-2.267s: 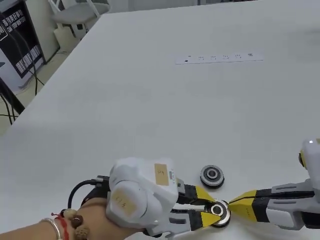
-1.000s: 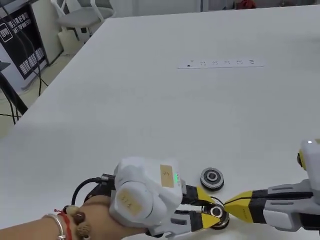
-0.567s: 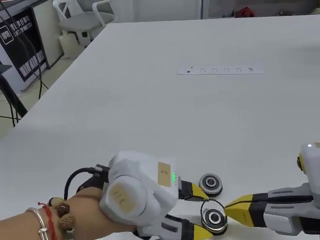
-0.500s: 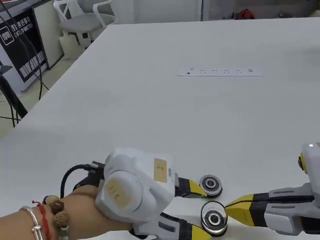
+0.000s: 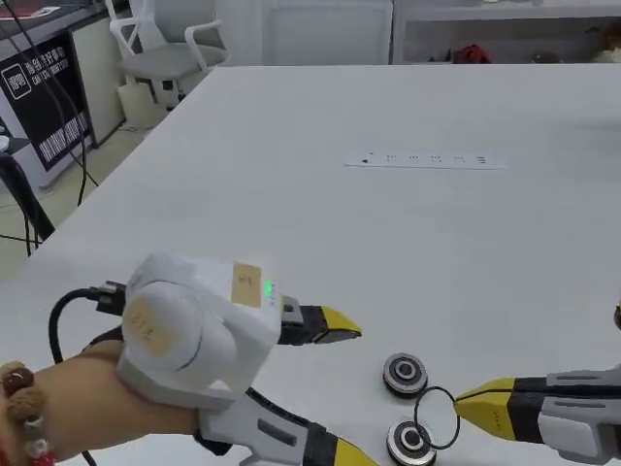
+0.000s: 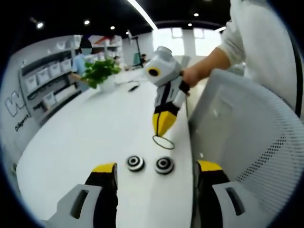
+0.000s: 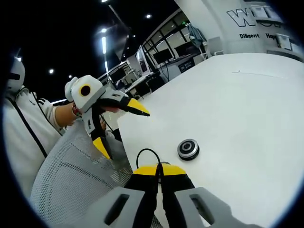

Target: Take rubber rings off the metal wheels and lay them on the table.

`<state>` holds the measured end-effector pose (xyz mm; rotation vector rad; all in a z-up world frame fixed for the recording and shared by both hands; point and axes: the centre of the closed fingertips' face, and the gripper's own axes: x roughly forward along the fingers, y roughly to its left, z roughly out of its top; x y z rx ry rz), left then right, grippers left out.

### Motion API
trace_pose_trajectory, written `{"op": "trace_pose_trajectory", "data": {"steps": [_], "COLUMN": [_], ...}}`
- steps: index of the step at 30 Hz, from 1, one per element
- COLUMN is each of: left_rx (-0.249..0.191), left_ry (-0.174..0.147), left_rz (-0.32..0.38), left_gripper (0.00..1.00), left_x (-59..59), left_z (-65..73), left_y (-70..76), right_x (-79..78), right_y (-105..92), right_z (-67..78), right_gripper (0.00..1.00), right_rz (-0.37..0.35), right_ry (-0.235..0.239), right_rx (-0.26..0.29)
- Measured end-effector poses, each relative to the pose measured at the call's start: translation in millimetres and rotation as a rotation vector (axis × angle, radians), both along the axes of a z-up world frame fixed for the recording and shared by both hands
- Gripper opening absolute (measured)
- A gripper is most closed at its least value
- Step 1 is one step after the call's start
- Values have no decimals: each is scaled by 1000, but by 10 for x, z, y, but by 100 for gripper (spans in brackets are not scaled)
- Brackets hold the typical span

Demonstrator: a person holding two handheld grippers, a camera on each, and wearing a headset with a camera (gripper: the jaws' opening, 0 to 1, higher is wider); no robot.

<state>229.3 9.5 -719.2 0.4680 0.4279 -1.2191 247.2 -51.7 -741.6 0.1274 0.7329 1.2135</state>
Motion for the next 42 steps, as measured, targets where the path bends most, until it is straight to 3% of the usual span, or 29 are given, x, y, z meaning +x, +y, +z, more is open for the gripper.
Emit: {"op": "trace_pose_trajectory", "data": {"steps": [5, 12, 28, 34, 42], "left_rx": [-21, -40, -74, -74, -81], "left_ry": [-3, -9, 15, 19, 7], "left_rz": [39, 106, 276, 334, 380], "left_gripper": [75, 78, 84, 85, 83], "left_x": [-21, -42, -95, -78, -54], "left_z": [132, 212, 148, 101, 90], "left_y": [122, 371, 834, 1031, 1151], "right_x": [6, 0, 67, 51, 65], "right_y": [-41, -48, 3, 91, 296], "right_z": [121, 261, 495, 604, 654], "right_gripper": [0, 0, 0, 0, 0], "right_rz": [-20, -38, -49, -30, 13], "right_ry": [-18, -36, -63, -62, -66], "right_rx": [12, 30, 55, 77, 92]}}
